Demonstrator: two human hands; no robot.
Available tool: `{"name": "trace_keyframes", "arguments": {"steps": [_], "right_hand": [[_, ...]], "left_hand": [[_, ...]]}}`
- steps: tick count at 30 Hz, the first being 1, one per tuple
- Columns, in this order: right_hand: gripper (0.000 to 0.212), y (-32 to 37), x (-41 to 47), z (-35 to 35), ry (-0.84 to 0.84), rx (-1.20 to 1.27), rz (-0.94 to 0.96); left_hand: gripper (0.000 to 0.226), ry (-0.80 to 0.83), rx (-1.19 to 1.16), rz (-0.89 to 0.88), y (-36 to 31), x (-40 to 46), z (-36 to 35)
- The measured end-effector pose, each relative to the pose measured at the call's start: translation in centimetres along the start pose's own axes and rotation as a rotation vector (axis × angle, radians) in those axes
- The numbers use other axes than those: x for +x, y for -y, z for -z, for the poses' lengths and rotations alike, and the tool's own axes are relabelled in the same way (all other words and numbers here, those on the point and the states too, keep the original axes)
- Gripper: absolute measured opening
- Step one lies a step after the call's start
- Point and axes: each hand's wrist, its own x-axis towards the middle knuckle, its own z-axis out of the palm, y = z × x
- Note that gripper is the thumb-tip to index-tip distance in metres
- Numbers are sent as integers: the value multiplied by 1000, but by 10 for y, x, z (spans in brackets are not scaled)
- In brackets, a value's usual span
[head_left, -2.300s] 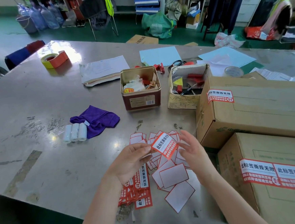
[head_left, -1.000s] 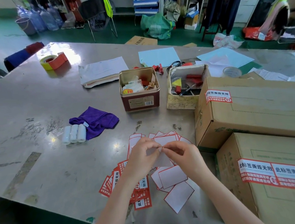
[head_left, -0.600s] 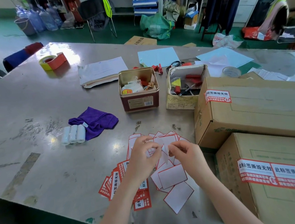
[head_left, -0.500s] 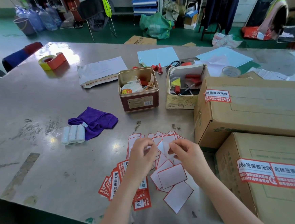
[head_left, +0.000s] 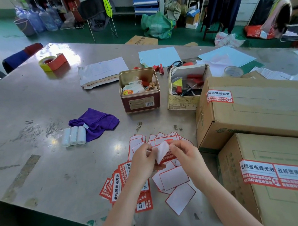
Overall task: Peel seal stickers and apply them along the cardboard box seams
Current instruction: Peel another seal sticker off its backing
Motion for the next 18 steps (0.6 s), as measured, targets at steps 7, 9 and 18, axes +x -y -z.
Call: {"name": "trace_keyframes", "arguments": {"steps": [7,9,18], "right_hand": [[21,1,0,1,40,55,33],[21,2,0,3,31,64,31],[37,-7,3,5,-51,21,-18]], "left_hand": [[5,54,79,119,-1,4,-9],[8,57,123,109,3,6,-10],[10,38,333,54,16,7,-9]]}}
